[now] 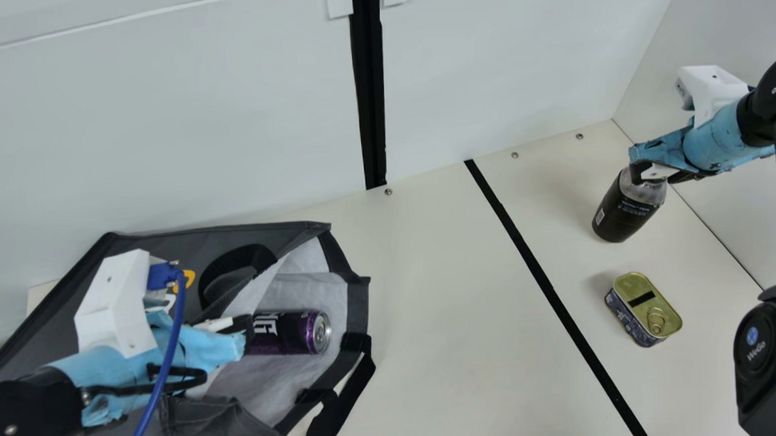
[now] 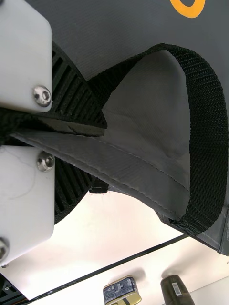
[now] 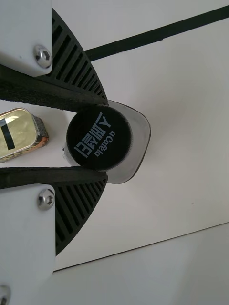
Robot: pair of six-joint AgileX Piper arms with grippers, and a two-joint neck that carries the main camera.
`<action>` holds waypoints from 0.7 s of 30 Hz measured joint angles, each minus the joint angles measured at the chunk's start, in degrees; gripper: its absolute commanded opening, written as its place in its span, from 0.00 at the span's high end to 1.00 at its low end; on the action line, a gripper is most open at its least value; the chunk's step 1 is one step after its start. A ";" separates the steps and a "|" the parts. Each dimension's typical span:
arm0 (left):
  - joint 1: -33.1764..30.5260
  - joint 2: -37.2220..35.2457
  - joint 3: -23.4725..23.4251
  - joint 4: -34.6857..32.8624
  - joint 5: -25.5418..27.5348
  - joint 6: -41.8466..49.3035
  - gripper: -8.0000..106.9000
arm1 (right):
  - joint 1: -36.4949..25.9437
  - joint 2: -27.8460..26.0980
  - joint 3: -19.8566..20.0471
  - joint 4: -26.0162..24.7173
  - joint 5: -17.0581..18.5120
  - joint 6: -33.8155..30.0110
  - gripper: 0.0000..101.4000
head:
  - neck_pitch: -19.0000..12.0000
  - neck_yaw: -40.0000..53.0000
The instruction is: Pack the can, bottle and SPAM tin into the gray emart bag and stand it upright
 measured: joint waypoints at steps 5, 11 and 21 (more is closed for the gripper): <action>0.00 0.00 0.00 0.00 0.00 0.00 1.00 | 0.28 -1.37 0.89 1.34 0.04 -2.22 1.00 | 0.00 0.00; 0.00 0.00 0.00 0.00 0.00 0.00 1.00 | 1.23 -3.25 2.49 2.36 -0.04 -5.61 1.00 | 0.00 0.09; 0.00 0.00 0.00 0.00 0.00 0.00 1.00 | 3.57 -7.13 6.26 4.19 -0.05 -11.71 1.00 | 0.00 0.09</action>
